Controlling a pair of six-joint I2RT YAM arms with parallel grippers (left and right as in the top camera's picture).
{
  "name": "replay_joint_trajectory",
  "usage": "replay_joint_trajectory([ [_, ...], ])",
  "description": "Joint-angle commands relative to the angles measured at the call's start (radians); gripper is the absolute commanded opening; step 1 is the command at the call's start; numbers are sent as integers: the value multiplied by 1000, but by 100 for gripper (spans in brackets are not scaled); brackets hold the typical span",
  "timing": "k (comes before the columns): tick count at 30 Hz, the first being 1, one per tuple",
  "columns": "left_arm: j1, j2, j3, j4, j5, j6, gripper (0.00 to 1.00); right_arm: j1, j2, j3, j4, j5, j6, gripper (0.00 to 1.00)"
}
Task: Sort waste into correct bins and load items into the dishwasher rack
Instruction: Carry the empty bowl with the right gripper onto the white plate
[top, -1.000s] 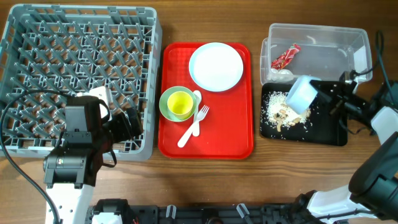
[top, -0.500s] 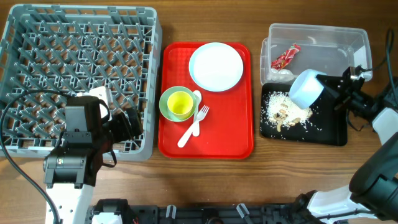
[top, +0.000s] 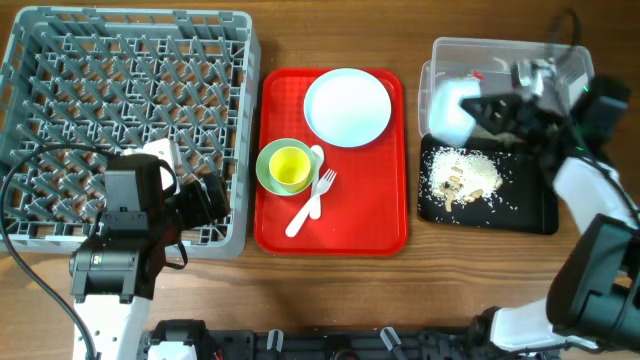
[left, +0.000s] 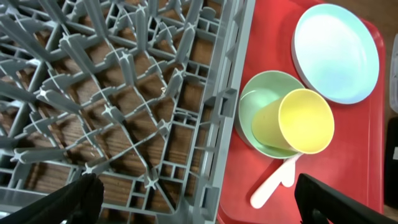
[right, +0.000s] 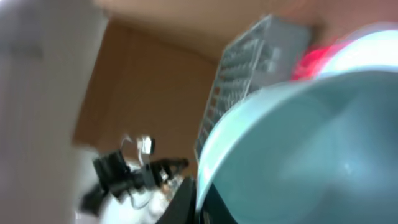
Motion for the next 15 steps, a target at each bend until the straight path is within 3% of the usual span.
replay_joint_trajectory([
  [1, 6, -5, 18, 0, 13, -5, 100, 126, -39, 14, 339, -23, 443, 4],
  [3, 6, -5, 18, 0, 13, -5, 100, 179, -31, 26, 533, 11, 609, 4],
  [5, 6, -5, 18, 0, 13, -5, 100, 219, -26, 47, 604, 37, 672, 4],
  [15, 6, -5, 18, 0, 13, -5, 100, 251, -10, 219, 521, 71, 684, 4],
])
